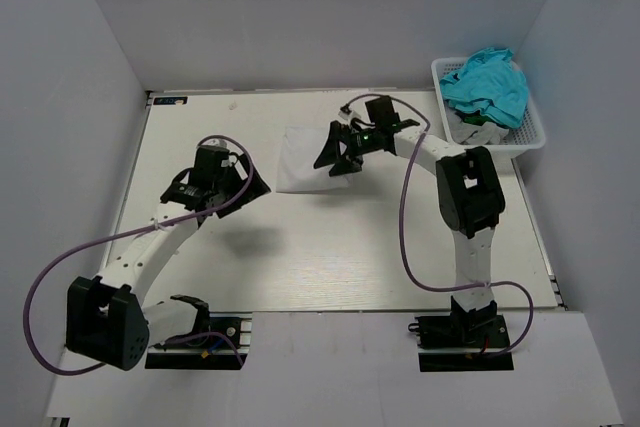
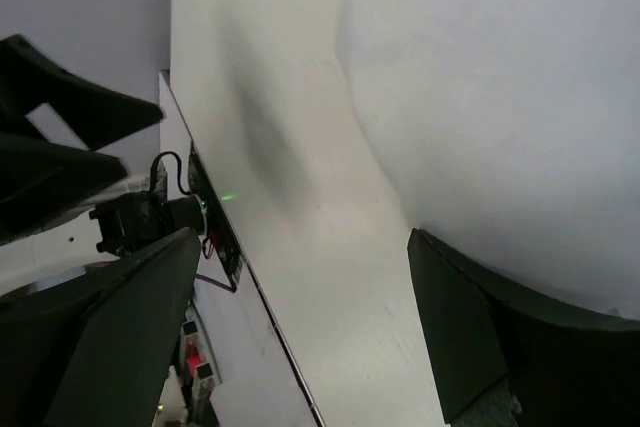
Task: Fold and stack the t-shirts
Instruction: Smooth out wrinkles on the folded tshirt
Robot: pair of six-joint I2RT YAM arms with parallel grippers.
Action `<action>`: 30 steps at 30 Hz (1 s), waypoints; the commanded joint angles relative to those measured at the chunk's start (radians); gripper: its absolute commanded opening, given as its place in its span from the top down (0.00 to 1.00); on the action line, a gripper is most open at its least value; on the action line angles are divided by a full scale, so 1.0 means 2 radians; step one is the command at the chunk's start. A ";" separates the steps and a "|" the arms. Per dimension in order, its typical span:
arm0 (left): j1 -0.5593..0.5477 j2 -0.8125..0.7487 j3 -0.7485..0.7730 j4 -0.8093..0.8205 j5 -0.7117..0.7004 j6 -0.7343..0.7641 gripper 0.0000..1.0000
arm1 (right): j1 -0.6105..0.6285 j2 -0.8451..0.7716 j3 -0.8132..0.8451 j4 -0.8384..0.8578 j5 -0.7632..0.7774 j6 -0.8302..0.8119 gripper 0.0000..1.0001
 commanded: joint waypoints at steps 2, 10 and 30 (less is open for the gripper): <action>-0.003 -0.020 0.010 -0.026 -0.010 -0.001 0.01 | -0.025 0.029 -0.060 0.083 0.013 0.032 0.10; 0.002 -0.020 0.024 -0.044 -0.021 -0.001 0.01 | -0.044 0.086 -0.091 0.046 0.047 0.002 0.10; -0.003 0.282 0.239 0.054 0.042 0.118 0.01 | -0.052 -0.157 -0.064 -0.025 -0.014 -0.155 0.10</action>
